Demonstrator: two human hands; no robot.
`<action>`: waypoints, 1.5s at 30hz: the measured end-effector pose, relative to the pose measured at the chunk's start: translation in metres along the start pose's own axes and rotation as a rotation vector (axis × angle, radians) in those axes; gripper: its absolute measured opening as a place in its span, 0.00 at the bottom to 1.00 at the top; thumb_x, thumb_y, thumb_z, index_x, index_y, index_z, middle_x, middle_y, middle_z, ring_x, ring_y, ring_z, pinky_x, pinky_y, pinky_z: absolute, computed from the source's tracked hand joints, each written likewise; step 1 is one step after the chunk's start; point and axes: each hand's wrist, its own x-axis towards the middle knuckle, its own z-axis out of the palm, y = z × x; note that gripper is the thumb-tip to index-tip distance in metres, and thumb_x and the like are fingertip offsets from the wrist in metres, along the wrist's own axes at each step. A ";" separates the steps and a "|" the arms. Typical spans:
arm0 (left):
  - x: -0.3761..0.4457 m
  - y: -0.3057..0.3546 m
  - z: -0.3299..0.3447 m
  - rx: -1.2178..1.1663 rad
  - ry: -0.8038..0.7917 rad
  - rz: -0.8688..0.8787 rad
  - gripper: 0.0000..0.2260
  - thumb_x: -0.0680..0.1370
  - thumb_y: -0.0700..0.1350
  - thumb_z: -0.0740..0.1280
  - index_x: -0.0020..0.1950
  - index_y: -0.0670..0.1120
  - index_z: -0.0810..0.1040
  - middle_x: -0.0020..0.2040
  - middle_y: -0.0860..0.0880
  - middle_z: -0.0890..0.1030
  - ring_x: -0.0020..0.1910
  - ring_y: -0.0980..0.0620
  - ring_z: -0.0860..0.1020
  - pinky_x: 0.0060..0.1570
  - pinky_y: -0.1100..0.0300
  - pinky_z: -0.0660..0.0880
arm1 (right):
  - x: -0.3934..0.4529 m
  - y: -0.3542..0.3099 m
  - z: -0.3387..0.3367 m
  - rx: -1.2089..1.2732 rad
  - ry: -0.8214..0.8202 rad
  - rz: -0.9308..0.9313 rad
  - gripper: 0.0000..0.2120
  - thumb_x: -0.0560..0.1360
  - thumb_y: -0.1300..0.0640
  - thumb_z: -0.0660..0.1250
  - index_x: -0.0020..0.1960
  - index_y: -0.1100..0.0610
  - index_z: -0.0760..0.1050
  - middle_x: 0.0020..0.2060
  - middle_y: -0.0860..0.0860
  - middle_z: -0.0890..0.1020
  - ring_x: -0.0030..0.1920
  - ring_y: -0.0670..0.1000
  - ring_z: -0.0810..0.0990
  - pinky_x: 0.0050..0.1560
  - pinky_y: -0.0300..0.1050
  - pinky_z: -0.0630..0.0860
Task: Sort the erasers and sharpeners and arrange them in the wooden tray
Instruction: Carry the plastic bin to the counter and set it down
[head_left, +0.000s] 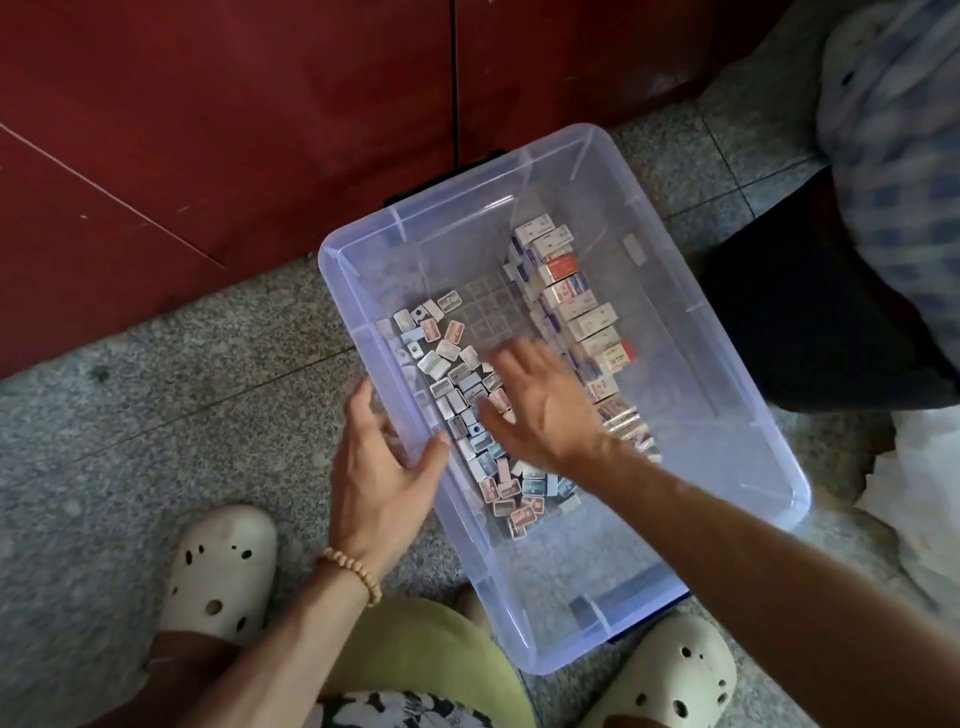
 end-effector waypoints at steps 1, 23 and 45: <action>0.005 0.000 -0.003 0.003 0.008 0.034 0.38 0.71 0.50 0.76 0.76 0.48 0.59 0.55 0.47 0.77 0.46 0.48 0.79 0.48 0.48 0.78 | -0.012 -0.004 0.022 -0.010 -0.164 0.049 0.23 0.79 0.48 0.61 0.68 0.60 0.69 0.59 0.58 0.76 0.57 0.58 0.75 0.56 0.59 0.77; 0.033 -0.018 0.015 -0.035 0.097 0.200 0.36 0.69 0.60 0.64 0.72 0.48 0.58 0.58 0.45 0.79 0.55 0.44 0.78 0.55 0.45 0.75 | 0.012 0.056 0.142 -0.143 -0.157 0.102 0.32 0.75 0.37 0.58 0.75 0.50 0.67 0.77 0.62 0.60 0.73 0.72 0.61 0.69 0.74 0.60; 0.031 -0.020 0.015 0.019 0.072 0.205 0.35 0.72 0.57 0.65 0.75 0.48 0.55 0.61 0.41 0.79 0.55 0.41 0.79 0.54 0.50 0.76 | 0.026 0.037 0.144 -0.283 0.024 0.095 0.17 0.74 0.47 0.72 0.57 0.55 0.75 0.58 0.59 0.77 0.52 0.61 0.77 0.29 0.52 0.78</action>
